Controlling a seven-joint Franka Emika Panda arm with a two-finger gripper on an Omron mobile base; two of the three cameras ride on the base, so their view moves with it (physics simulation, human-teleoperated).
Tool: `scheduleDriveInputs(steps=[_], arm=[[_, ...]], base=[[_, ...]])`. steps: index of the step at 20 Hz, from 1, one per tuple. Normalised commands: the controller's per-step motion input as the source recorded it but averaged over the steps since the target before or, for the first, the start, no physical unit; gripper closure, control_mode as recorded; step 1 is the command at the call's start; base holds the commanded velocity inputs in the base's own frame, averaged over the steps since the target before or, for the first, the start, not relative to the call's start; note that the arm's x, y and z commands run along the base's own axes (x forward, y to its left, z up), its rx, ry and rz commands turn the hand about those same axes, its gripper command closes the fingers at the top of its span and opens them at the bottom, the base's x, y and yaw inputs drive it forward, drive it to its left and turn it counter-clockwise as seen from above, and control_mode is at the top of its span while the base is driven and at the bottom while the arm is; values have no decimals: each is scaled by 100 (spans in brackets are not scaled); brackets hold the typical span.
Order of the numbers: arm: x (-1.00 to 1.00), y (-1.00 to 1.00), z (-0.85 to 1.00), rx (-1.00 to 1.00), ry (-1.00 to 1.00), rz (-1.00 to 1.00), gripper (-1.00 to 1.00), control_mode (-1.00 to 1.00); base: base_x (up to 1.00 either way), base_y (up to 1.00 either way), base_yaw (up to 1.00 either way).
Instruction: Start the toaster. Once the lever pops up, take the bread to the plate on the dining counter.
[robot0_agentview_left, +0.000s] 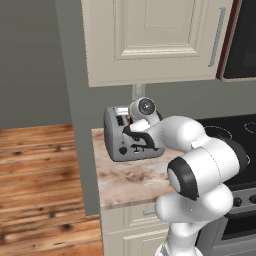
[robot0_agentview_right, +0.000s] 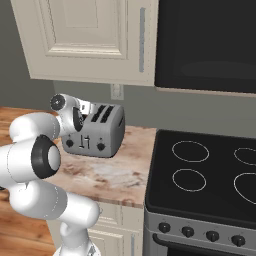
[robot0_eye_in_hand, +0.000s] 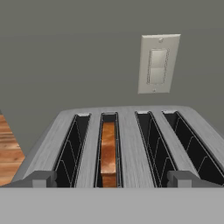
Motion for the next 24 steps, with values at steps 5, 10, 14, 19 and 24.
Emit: scheduleDriveInputs(steps=[5,10,14,19,24], arm=[[0,0,0,0,0,0,-100,-100],[0,0,0,0,0,0,-100,-100],[0,0,0,0,0,0,-100,-100],[0,0,0,0,0,0,-100,-100],[0,0,0,0,0,0,-100,-100]], base=[[0,0,0],[0,0,0],[0,0,0],[0,0,0],[0,0,0]])
